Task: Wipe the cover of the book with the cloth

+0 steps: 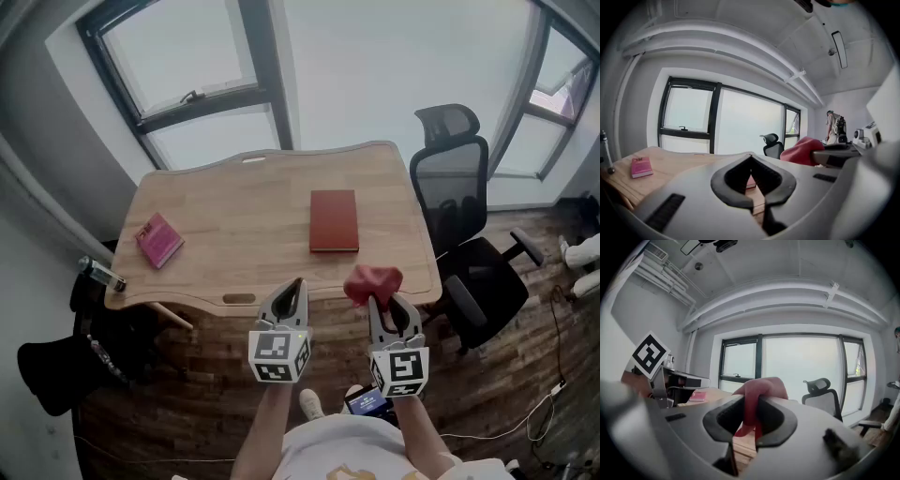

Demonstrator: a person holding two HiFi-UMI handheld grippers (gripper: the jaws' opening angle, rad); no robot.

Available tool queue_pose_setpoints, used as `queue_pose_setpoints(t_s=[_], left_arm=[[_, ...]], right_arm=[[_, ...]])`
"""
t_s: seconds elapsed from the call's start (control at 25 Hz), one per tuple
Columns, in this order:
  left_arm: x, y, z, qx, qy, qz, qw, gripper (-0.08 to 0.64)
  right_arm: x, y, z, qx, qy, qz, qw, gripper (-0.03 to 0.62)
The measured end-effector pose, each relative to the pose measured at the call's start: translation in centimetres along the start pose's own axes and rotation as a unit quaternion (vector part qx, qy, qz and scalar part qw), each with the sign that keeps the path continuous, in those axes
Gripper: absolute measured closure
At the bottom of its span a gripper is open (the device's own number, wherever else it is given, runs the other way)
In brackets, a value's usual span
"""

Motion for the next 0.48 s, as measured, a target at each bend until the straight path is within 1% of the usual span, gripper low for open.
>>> queue_pose_setpoints(t_s=[0.36,0.48], left_arm=[[-0.3,-0.3,-0.7,0.000,0.014,0.007,0.9999,0.548],[-0.6,0.2,-1.2,-0.005,0.019,0.006,0.9998,0.548]], right_arm=[[0.2,-0.3,-0.9,-0.002,0.010,-0.004,1.000,0.517],[0.2,-0.4,-1.7,-0.012,0.017,-0.009,1.000,0.517]])
Point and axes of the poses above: the fingertips, and each gripper's own axes: x backward along the fingers, z to its left, y out of its top, the point moved 3 cm from there along x, backward along the fingers, and after that the axes turned 14 degrees about z, right-handed, at the moved point
